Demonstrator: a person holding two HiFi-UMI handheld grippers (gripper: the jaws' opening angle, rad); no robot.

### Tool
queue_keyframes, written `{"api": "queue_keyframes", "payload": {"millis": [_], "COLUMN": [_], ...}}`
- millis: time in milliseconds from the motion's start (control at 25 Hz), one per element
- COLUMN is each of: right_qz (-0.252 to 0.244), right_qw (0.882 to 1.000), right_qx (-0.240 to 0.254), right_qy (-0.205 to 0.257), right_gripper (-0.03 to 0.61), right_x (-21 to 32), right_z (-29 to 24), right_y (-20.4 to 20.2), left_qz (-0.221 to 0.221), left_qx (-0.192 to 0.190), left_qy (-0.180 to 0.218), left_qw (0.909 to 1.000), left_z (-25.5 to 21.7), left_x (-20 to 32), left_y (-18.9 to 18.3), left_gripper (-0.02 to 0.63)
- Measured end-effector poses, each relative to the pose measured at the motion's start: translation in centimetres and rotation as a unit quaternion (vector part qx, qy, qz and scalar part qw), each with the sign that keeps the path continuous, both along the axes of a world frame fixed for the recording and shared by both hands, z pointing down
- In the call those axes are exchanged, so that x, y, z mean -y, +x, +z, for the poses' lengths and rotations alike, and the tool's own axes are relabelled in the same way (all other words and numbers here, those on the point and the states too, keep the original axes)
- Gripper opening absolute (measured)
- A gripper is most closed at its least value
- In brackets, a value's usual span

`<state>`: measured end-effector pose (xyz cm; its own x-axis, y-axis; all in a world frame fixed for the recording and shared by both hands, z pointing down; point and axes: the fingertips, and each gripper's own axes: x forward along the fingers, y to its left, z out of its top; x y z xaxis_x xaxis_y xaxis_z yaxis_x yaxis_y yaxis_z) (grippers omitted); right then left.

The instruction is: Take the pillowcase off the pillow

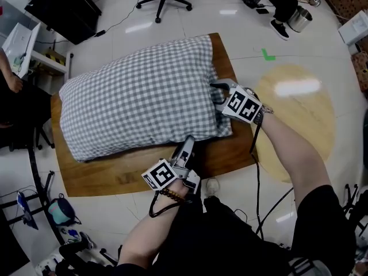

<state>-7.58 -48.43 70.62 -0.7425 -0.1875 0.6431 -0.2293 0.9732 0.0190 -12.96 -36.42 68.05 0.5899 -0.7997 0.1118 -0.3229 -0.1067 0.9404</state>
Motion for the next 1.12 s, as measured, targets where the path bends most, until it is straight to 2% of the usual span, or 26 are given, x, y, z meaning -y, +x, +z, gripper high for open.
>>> {"api": "queue_keyframes", "payload": {"millis": [120,200,280,400,520,680,920,960,1040,1120], "right_qz": [0.024,0.047,0.059,0.061,0.058,0.050,0.066,0.071,0.081,0.091], "right_qw": [0.996,0.983,0.968,0.956,0.945,0.923,0.899,0.896,0.898,0.906], "right_qx": [0.059,0.101,0.129,0.151,0.170,0.200,0.188,0.183,0.172,0.166], "right_qy": [-0.069,-0.148,-0.205,-0.243,-0.274,-0.325,-0.391,-0.399,-0.397,-0.379], "right_gripper": [0.285,0.295,0.302,0.304,0.305,0.308,0.304,0.291,0.155,0.049], "right_x": [-0.1,-0.8,-1.6,-2.4,-3.0,-4.2,-5.5,-5.6,-5.5,-5.1], "right_z": [-1.2,-1.4,-1.7,-2.3,-3.1,-4.7,-3.5,-3.2,-2.8,-2.9], "right_y": [0.3,0.8,1.2,1.5,1.4,0.2,-1.4,-1.5,-1.4,-1.0], "left_qz": [-0.001,0.002,0.008,0.000,0.000,0.002,0.001,0.000,-0.002,-0.005], "left_qx": [0.002,-0.004,-0.015,0.005,0.009,0.013,0.017,0.017,0.017,0.016], "left_qy": [0.002,0.018,0.041,0.011,0.008,0.010,0.010,0.009,0.009,0.010], "left_qw": [1.0000,0.9998,0.9990,0.9999,0.9999,0.9999,0.9998,0.9998,0.9998,0.9998], "left_z": [0.0,-0.7,-1.7,-0.3,-0.4,-0.8,-0.9,-0.9,-1.0,-1.1], "left_x": [-0.2,-0.2,-0.2,-0.7,-0.8,-1.0,-1.3,-1.3,-1.3,-1.3], "left_y": [0.0,0.3,0.7,0.4,0.4,0.3,0.4,0.4,0.4,0.3], "left_gripper": [0.032,0.031,0.029,0.029,0.028,0.026,0.023,0.023,0.021,0.021]}}
